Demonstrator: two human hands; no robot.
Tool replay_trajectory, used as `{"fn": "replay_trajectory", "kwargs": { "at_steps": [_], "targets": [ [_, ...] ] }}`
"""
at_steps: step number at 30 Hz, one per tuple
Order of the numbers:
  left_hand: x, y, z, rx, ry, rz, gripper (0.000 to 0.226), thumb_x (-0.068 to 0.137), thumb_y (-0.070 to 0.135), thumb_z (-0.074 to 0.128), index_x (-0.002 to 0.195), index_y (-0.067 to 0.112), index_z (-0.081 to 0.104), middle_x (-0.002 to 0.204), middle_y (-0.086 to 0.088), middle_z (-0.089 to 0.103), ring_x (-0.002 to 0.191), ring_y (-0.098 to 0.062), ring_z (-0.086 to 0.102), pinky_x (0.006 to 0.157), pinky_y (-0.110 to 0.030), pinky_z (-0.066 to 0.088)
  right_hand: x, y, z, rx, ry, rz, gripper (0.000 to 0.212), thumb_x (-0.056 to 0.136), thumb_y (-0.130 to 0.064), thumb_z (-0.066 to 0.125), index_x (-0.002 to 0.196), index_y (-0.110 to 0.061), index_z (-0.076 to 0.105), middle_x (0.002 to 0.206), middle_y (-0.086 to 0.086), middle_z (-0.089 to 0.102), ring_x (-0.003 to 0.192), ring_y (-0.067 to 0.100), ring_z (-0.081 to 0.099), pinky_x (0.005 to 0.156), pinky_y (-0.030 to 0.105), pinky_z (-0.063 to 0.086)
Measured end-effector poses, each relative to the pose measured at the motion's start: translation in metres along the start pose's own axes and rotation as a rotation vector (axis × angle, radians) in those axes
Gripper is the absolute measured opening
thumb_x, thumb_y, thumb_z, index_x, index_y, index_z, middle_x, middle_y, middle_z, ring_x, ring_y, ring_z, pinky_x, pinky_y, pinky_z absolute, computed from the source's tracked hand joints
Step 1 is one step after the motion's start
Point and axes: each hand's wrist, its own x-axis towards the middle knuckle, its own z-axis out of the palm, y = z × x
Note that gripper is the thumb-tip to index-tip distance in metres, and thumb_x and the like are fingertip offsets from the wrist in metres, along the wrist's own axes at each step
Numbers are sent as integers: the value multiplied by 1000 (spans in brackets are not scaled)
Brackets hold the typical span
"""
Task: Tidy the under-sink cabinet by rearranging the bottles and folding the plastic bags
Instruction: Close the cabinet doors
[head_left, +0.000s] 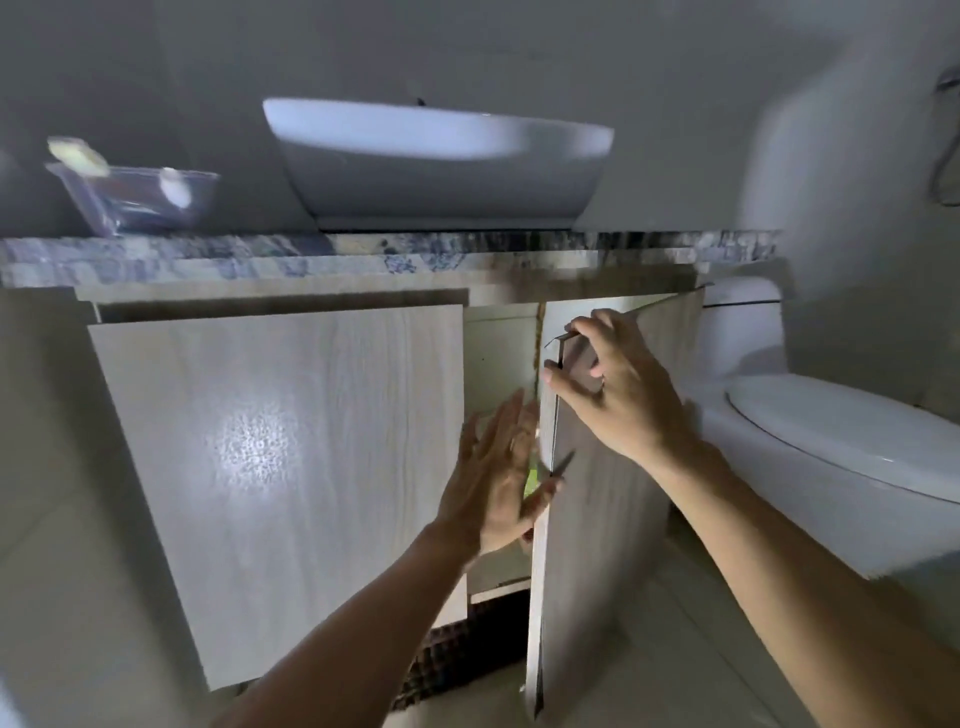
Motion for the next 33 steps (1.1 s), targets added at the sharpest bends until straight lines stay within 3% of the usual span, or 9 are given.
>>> {"fn": "replay_trajectory", "kwargs": {
  "at_steps": [2, 4, 8, 11, 13, 16, 22, 28, 33],
  "targets": [
    [2, -16, -1, 95, 7, -80, 87, 90, 64, 37, 152, 12, 7, 159, -11, 13, 147, -23, 15, 119, -46, -4, 13, -4, 21, -5, -8, 1, 61, 82, -59, 50, 122, -14, 52, 121, 4, 55, 95, 18, 62, 69, 34, 57],
    [7, -33, -3, 181, 26, -181, 95, 86, 74, 34, 151, 10, 7, 158, -10, 4, 147, -23, 10, 117, -50, -7, 22, -6, 39, 0, -12, 8, 63, 84, -59, 49, 128, -14, 47, 129, 6, 52, 111, 19, 57, 82, 32, 57],
    [24, -66, -6, 191, -4, -324, 117, 73, 83, 41, 145, 16, -22, 153, -8, -25, 146, -24, -13, 109, -54, -19, 27, -6, 76, -116, -60, 44, 70, 90, -47, 54, 147, -18, 26, 157, 9, 21, 134, 26, 41, 105, 34, 41],
    [38, -80, -7, 312, -10, -340, 123, 67, 82, 51, 148, 8, -7, 158, -15, -5, 148, -31, 6, 110, -60, -3, 36, -3, 98, -211, -60, 57, 74, 90, -46, 55, 149, -16, 23, 157, 12, 20, 134, 30, 42, 108, 42, 40],
    [46, -86, -5, 402, -17, -339, 122, 64, 80, 57, 147, 3, 12, 157, -19, 18, 144, -33, 23, 109, -63, 13, 45, -2, 106, -225, -107, 75, 75, 91, -45, 53, 151, -18, 18, 159, 11, 14, 141, 31, 31, 111, 47, 35],
    [53, -95, 0, 463, 36, -304, 123, 59, 77, 65, 143, 0, 22, 151, -21, 34, 139, -34, 35, 106, -63, 24, 51, 0, 119, -231, -152, 118, 77, 92, -45, 51, 152, -22, 9, 161, 7, 2, 144, 32, 23, 115, 50, 26],
    [56, -113, 9, 500, 149, -209, 119, 55, 66, 77, 141, 1, 27, 147, -21, 39, 136, -33, 41, 104, -65, 27, 57, 2, 140, -191, -149, 183, 81, 91, -41, 55, 152, -25, 4, 161, 2, -7, 145, 33, 13, 111, 55, 30],
    [59, -116, 12, 513, 157, -201, 114, 58, 63, 77, 142, 3, 28, 149, -20, 37, 138, -31, 38, 106, -63, 20, 59, -1, 149, -179, -89, 200, 82, 87, -38, 61, 152, -20, 14, 161, 8, 3, 144, 37, 17, 105, 58, 36],
    [62, -108, 5, 523, 140, -219, 111, 63, 61, 75, 143, 3, 26, 148, -20, 38, 137, -32, 40, 105, -64, 28, 63, -2, 140, -110, -167, 220, 81, 90, -44, 55, 152, -24, 7, 161, 3, -4, 147, 32, 10, 112, 56, 27]
  ]
}}
